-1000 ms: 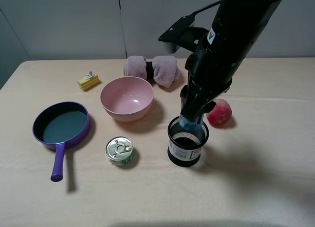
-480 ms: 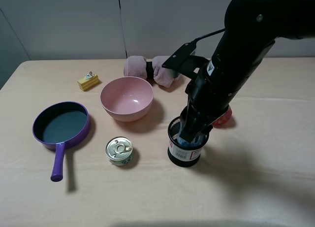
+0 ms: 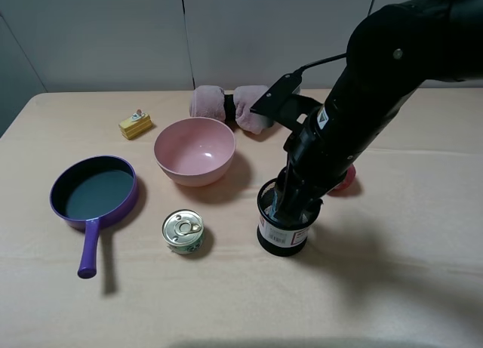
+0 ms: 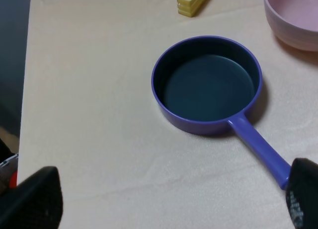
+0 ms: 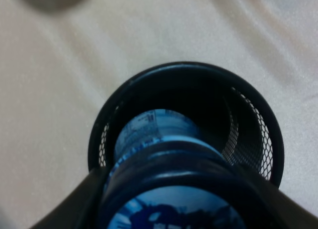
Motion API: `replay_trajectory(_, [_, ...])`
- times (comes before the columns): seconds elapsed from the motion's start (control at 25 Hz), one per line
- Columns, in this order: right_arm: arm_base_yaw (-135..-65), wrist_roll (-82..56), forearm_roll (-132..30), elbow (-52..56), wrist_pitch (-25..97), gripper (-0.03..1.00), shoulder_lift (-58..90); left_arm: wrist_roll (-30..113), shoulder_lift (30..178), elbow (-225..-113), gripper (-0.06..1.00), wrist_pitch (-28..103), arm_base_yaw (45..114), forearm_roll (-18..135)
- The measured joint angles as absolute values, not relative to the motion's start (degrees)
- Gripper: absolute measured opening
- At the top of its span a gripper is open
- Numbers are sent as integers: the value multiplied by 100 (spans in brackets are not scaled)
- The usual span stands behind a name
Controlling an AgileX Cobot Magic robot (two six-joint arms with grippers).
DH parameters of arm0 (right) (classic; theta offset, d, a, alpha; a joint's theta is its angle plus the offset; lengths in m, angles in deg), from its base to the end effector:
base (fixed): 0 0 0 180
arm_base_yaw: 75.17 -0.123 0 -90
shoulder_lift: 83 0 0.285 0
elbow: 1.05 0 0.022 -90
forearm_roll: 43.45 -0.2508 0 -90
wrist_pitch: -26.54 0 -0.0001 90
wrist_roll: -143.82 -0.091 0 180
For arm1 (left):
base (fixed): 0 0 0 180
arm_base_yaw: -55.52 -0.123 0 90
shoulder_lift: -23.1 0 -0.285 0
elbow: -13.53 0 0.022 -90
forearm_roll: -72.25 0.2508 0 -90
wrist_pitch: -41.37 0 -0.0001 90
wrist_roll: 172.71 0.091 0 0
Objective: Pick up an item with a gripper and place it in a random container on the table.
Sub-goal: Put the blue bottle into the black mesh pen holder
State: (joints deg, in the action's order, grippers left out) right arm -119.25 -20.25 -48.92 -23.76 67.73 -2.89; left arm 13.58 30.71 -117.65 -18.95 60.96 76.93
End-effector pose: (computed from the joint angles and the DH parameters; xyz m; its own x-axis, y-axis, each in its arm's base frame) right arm 0.2098 0.2111 0.2000 -0.5301 -0.7976 -0.2877 -0.8331 0.5531 0.0014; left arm -0.0040 0.0069 0.2769 -0.4370 0.1916 -0.8788 0.0980 0.9814 0.1653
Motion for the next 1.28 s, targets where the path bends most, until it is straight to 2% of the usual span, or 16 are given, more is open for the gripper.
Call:
replay_trajectory(0.76, [-11925, -2089, -4841, -2435, 6724, 38, -289, 1358, 3071, -11765, 90, -1895, 6096, 7693])
replay_trajectory(0.84, [-11925, -2089, -4841, -2435, 6724, 43, -289, 1358, 3071, -11765, 90, -1895, 6096, 7693])
replay_trajectory(1.0, [-11925, -2089, -4841, -2435, 6751, 64, -289, 1358, 3071, -11765, 90, -1895, 6096, 7693])
replay_trajectory(1.28, [-11925, -2089, -4841, -2435, 6787, 69, -289, 1358, 3071, -11765, 90, -1895, 6096, 7693])
